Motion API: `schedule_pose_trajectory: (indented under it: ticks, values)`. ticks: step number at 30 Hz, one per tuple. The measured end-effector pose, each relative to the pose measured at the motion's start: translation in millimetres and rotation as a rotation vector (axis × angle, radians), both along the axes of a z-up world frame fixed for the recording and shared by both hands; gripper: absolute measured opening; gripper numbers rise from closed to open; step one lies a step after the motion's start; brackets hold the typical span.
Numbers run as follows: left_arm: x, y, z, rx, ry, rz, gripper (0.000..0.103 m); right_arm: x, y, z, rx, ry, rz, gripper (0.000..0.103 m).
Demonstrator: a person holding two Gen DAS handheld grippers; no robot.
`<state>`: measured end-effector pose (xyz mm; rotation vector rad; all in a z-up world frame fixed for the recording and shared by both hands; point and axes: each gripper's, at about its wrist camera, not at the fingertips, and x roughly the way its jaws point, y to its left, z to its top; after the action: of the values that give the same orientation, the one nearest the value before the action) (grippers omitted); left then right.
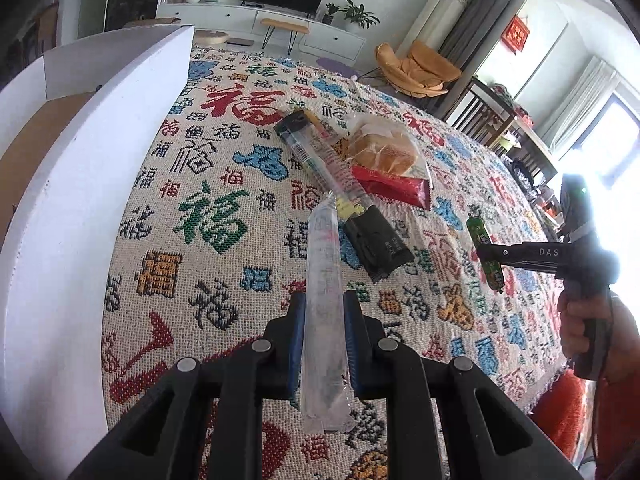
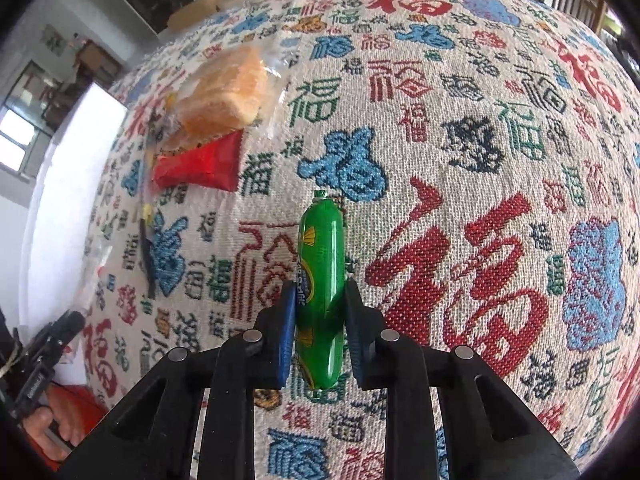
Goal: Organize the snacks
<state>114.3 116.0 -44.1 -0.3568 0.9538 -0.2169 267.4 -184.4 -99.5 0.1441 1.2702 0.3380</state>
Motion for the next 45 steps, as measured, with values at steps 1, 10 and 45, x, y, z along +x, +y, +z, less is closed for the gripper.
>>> schedule_pose_trajectory:
  ticks: [1, 10, 45]
  values:
    - [-2, 1, 6, -0.018, -0.014, 0.001, 0.018, -3, -1, 8, 0.035, -0.013, -0.005, 0.024]
    - [-31, 46, 85, -0.109, -0.184, 0.079, 0.018, -28, 84, 99, 0.306, -0.148, 0.148, 0.024]
    - [25, -45, -16, 0.270, -0.010, -0.017, 0.101, -40, -44, -17, -0.337, -0.415, -0.103, 0.063]
